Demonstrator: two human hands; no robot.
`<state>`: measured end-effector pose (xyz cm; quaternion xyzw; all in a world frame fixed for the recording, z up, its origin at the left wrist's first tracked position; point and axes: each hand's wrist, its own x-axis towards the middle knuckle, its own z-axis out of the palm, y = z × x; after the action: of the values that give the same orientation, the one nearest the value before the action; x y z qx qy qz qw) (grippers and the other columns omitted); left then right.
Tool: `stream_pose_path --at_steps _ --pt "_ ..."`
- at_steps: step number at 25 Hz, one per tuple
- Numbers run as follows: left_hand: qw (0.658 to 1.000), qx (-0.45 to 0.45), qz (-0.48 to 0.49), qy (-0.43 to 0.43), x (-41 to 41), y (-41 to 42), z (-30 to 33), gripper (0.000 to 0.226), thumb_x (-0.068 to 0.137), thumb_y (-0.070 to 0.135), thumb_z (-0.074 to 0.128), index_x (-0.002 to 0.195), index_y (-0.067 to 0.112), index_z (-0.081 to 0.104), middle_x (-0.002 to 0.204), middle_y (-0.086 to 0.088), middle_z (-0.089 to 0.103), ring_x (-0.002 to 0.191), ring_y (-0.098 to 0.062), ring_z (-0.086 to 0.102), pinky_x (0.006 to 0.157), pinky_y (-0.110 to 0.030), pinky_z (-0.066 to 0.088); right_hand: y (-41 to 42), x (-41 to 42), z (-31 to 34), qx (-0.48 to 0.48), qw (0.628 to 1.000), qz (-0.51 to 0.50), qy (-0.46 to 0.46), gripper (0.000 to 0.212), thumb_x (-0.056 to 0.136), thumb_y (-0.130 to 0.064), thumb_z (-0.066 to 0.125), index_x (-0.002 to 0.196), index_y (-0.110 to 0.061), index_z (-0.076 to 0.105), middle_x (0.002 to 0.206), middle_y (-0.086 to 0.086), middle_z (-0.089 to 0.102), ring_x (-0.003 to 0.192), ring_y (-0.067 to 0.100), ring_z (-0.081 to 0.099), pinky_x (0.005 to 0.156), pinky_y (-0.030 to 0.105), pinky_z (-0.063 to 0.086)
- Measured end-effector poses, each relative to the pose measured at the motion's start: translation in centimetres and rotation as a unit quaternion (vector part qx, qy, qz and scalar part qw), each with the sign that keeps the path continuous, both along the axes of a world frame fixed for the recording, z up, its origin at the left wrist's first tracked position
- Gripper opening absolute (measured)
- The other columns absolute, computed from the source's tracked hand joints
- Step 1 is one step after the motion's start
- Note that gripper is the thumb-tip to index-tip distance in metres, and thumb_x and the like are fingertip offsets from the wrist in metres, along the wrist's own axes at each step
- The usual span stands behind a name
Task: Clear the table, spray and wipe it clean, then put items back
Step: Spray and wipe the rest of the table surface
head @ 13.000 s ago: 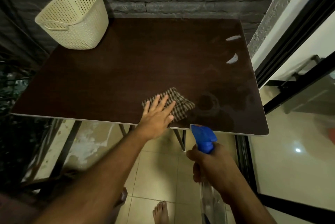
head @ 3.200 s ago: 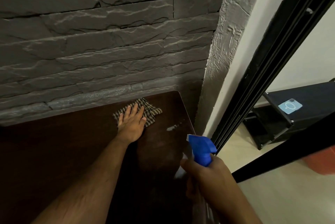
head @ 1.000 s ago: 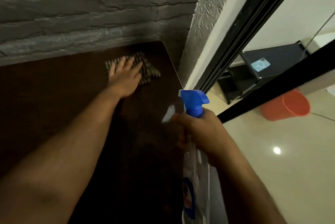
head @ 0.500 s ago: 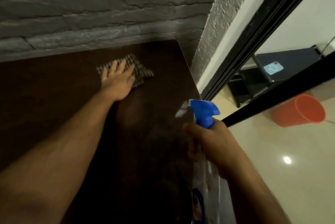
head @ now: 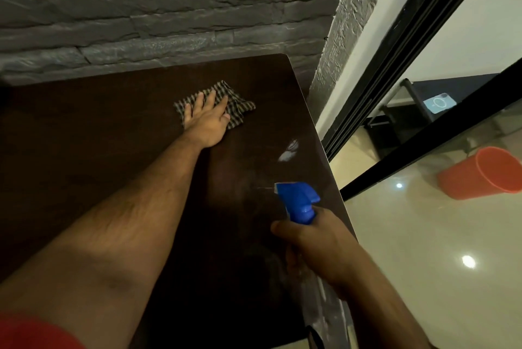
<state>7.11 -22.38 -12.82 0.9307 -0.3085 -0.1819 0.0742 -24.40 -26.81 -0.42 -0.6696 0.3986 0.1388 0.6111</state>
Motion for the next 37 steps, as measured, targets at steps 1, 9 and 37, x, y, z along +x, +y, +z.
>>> stream_pose_path --at_steps 1,9,37 --pt "1.0 0.0 0.001 0.006 -0.4 0.3 0.2 0.054 0.104 0.042 0.024 0.155 0.035 0.008 0.163 0.005 -0.008 0.149 -0.019 -0.016 0.117 -0.045 -0.012 0.1 -0.3 0.0 0.006 1.0 0.007 -0.007 0.018 0.082 -0.031 0.069 0.089 -0.018 0.06 0.051 -0.004 0.064 0.048 0.009 0.061 0.053 0.023 0.053" --pt "1.0 -0.002 0.003 0.007 -5.8 3.0 0.7 0.053 0.104 0.042 0.023 0.155 0.034 0.008 0.164 0.005 -0.008 0.149 -0.019 -0.015 0.117 -0.046 -0.011 -1.4 -2.7 0.6 -0.034 0.995 -0.084 -0.042 0.023 0.083 -0.028 0.069 0.097 -0.013 0.059 0.056 0.0 0.064 0.046 0.014 0.061 0.051 0.028 0.055" --pt "0.992 -0.037 -0.089 -0.077 -22.7 9.5 -1.4 0.055 0.099 0.049 0.018 0.152 0.04 0.006 0.163 0.008 -0.002 0.149 -0.017 -0.011 0.117 -0.044 -0.008 0.9 -8.0 0.2 -0.011 0.997 -0.006 -0.072 0.014 0.084 -0.019 0.065 0.085 -0.007 0.058 0.05 0.002 0.061 0.044 0.015 0.059 0.049 0.026 0.053"
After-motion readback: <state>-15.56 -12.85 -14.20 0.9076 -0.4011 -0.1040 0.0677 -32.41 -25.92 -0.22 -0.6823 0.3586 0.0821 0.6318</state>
